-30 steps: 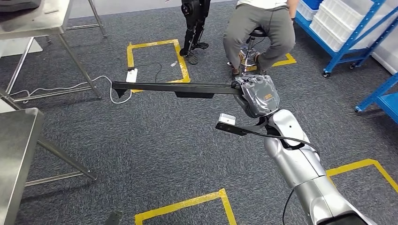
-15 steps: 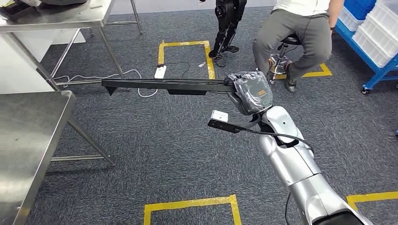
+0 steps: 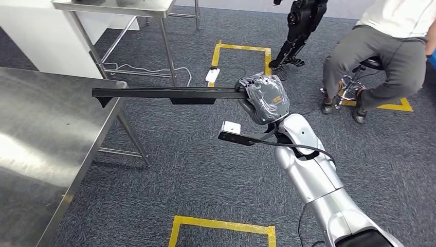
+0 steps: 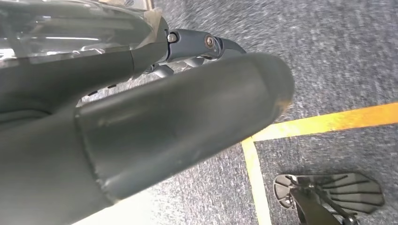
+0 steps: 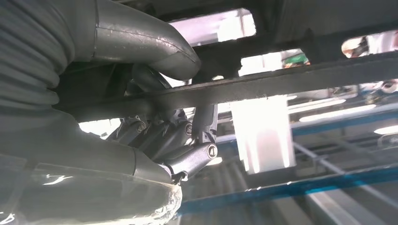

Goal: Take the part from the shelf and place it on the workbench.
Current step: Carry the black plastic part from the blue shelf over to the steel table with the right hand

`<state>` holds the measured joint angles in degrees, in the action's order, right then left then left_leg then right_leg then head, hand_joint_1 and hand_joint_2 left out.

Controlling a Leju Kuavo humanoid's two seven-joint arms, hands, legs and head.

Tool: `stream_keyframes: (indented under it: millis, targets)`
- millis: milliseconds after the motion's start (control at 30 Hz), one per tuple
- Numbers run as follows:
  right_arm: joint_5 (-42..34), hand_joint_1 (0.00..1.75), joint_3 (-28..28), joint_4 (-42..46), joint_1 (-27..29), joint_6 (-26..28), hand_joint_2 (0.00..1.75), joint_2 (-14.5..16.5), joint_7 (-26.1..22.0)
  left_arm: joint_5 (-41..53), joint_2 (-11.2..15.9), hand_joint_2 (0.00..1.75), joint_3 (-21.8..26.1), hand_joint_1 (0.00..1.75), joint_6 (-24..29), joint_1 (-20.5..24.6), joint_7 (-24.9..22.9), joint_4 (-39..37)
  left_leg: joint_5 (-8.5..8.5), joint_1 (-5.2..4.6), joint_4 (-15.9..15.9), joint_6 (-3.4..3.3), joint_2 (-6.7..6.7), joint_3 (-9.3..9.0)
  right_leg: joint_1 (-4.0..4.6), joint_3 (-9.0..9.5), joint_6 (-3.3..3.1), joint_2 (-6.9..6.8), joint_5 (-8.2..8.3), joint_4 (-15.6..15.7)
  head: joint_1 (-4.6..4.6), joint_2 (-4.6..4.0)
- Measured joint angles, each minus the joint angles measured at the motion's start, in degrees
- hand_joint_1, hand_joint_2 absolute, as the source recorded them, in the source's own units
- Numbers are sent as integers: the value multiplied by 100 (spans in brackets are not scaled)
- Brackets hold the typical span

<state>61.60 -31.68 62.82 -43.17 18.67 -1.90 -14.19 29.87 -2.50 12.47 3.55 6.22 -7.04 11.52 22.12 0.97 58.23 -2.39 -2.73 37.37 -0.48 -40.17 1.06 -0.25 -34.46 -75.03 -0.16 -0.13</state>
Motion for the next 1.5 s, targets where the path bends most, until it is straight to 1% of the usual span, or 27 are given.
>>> stream_keyframes:
  millis: [33,67,133,200,267,300,333,400,433,500,533,600,667,733,800,867,933,1000,1033,1067,1133,1167,1233,1300,1367,1433,1500]
  targets:
    - [4,162,0,-10,18,2,175,-6,2,10,-1,0,-2,0,19,-8,-21,0,-4,0,3,4,-91,0,-5,12,37,18,62,50,2,0]
    - [9,162,1,-18,29,3,175,-10,3,18,-2,0,-4,0,36,-17,-38,0,-10,3,7,13,-178,-1,-19,144,85,49,215,349,2,0]
    - [14,162,3,-22,32,6,175,-17,6,44,-3,0,-7,0,68,-26,-59,0,-20,1,23,50,-329,14,-63,525,155,242,551,1167,4,0]
    - [20,162,3,-23,36,6,175,-16,8,73,-3,0,-10,0,99,-23,-63,0,-39,-10,32,114,-449,50,-73,724,128,369,707,1591,-3,0]
    - [29,162,2,-24,42,7,175,-9,10,83,-3,0,-12,0,114,-35,-63,0,-73,3,13,189,-545,87,-55,734,36,278,732,1615,-11,0]
    - [33,162,1,-24,41,7,175,-1,12,87,-5,0,-12,0,117,-46,-63,0,-65,9,29,214,-496,109,-60,738,-9,221,750,1623,-13,0]
    - [36,162,2,-24,37,7,175,10,14,92,-9,0,-13,0,118,-51,-63,0,-2,9,118,234,-360,159,-67,744,-64,165,767,1635,-26,0]
    - [44,162,5,-23,33,8,175,26,19,112,-19,0,-19,0,117,-35,-63,0,303,7,633,256,27,396,-52,749,-148,44,783,1650,-57,0]
    - [51,162,7,-24,36,9,175,27,20,124,-25,0,-24,0,117,-22,-63,0,496,9,1018,268,155,574,-28,747,-177,-22,777,1650,-73,0]
    - [70,162,5,-30,56,9,175,20,23,142,-37,0,-43,0,117,-14,-63,0,705,19,1603,285,236,843,10,745,-194,-170,766,1649,-73,0]
    - [76,162,4,-33,68,9,175,21,24,150,-43,0,-53,0,117,-18,-63,0,666,20,1618,285,256,839,23,746,-200,-244,760,1649,-75,0]
    - [80,162,5,-36,76,11,175,25,25,162,-48,0,-66,0,117,-20,-63,0,369,15,1033,264,372,502,41,754,-205,-379,744,1647,-75,0]
    - [80,162,11,-36,63,13,175,25,29,168,-51,0,-70,0,116,-6,-60,0,164,-32,361,216,594,129,91,756,-184,-495,720,1640,-71,0]
    - [86,162,22,-37,54,13,175,23,38,182,-54,0,-74,0,108,0,-49,0,147,-83,157,158,642,41,137,761,-144,-604,696,1643,-56,0]
    - [95,162,32,-37,50,13,175,31,51,192,-57,0,-78,0,97,-11,-38,0,118,-80,115,93,499,38,143,771,-90,-658,665,1638,-44,0]
    - [100,162,40,-36,45,13,175,31,57,192,-63,0,-79,0,90,-14,-27,0,76,-52,58,18,372,4,117,688,-55,-405,534,1423,-36,0]
    - [102,162,48,-42,52,13,175,3,58,192,-65,0,-80,0,66,0,1,0,49,-37,37,-32,231,-8,66,381,-71,-84,257,771,-21,0]
    - [109,162,50,-62,92,11,175,-30,58,189,-66,0,-80,0,34,9,33,0,43,-37,38,-44,58,-4,34,40,-60,-5,53,113,-14,0]
    - [115,162,49,-72,116,10,175,-42,57,187,-68,0,-80,0,23,4,43,0,40,-36,39,-40,-29,-3,23,-18,-28,3,64,32,-14,0]
    - [119,162,48,-79,133,9,175,-47,57,186,-70,0,-80,0,20,-4,51,0,35,-34,42,-33,-112,-4,8,38,19,14,157,177,-14,0]
    - [124,162,48,-84,134,9,175,-52,57,190,-76,0,-80,0,20,-17,62,0,21,-32,53,2,-267,3,-54,380,118,161,467,924,-13,0]
    - [125,162,49,-83,127,9,175,-51,57,192,-77,0,-80,0,22,-17,68,0,15,-36,63,31,-339,15,-77,549,137,245,598,1269,-15,0]
    - [127,162,49,-83,125,8,175,-49,56,198,-74,0,-80,0,27,-20,80,0,-8,-39,67,105,-451,50,-82,701,109,332,710,1580,-25,0]
    - [132,162,48,-83,127,7,175,-38,55,202,-69,0,-80,0,30,-46,85,0,-36,-11,50,174,-512,81,-63,716,26,219,751,1596,-34,0]
    - [137,162,49,-80,119,7,175,-13,55,202,-69,0,-80,0,31,-67,87,0,84,-6,217,221,-275,175,-70,726,-62,111,789,1624,-50,0]
    - [136,162,50,-78,116,6,175,-1,55,202,-74,0,-80,0,32,-56,90,0,439,-18,834,252,102,454,-46,726,-128,-10,799,1637,-76,0]
    - [139,162,50,-79,131,1,175,-10,55,203,-78,0,-80,0,32,-45,92,0,748,-13,1561,270,238,785,-8,720,-155,-155,792,1636,-84,0]
